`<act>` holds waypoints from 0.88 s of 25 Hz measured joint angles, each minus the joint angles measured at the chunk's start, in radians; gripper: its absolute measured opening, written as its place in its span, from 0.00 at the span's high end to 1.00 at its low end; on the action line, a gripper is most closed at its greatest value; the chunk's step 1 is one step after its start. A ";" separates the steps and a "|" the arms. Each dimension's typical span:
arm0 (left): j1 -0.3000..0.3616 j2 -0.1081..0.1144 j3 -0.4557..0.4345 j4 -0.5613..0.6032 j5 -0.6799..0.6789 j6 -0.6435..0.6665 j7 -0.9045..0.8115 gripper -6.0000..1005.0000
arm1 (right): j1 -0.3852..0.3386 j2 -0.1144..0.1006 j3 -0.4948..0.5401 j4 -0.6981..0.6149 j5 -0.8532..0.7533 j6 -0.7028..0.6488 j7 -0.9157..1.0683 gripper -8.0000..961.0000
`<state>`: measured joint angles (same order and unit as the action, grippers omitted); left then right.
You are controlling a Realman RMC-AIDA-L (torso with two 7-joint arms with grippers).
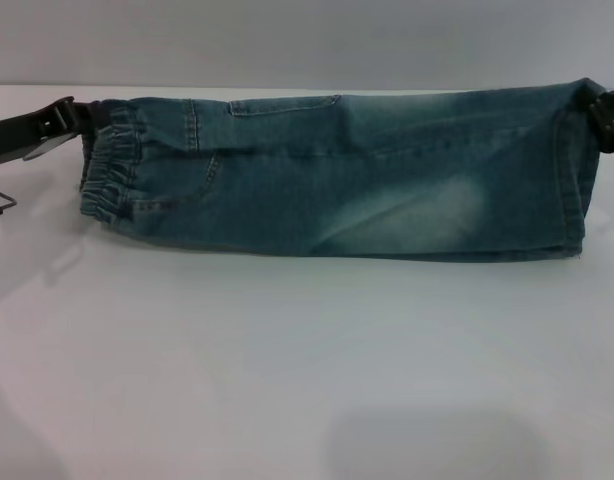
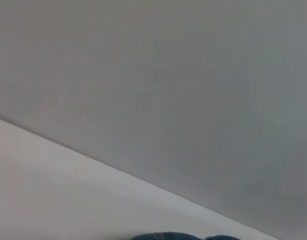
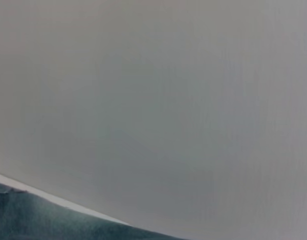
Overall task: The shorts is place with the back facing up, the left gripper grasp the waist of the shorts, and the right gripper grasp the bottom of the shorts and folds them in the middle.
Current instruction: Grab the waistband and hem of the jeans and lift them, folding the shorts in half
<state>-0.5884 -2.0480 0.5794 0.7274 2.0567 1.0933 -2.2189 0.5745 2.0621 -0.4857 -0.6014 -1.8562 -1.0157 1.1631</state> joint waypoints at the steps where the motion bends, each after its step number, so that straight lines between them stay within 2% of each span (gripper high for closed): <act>1: 0.000 0.000 0.000 0.000 0.000 0.000 0.000 0.95 | 0.004 0.000 0.000 0.005 0.000 0.009 0.000 0.99; 14: -0.011 -0.005 0.010 -0.011 -0.002 -0.010 0.032 0.95 | 0.023 0.002 -0.018 0.043 -0.001 0.099 0.000 0.99; 22: -0.016 -0.001 0.006 -0.043 -0.115 0.021 0.172 0.92 | 0.031 0.003 -0.049 0.057 0.000 0.117 0.000 0.99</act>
<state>-0.6041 -2.0488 0.5858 0.6847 1.9420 1.1141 -2.0470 0.6050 2.0648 -0.5352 -0.5445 -1.8562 -0.8982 1.1627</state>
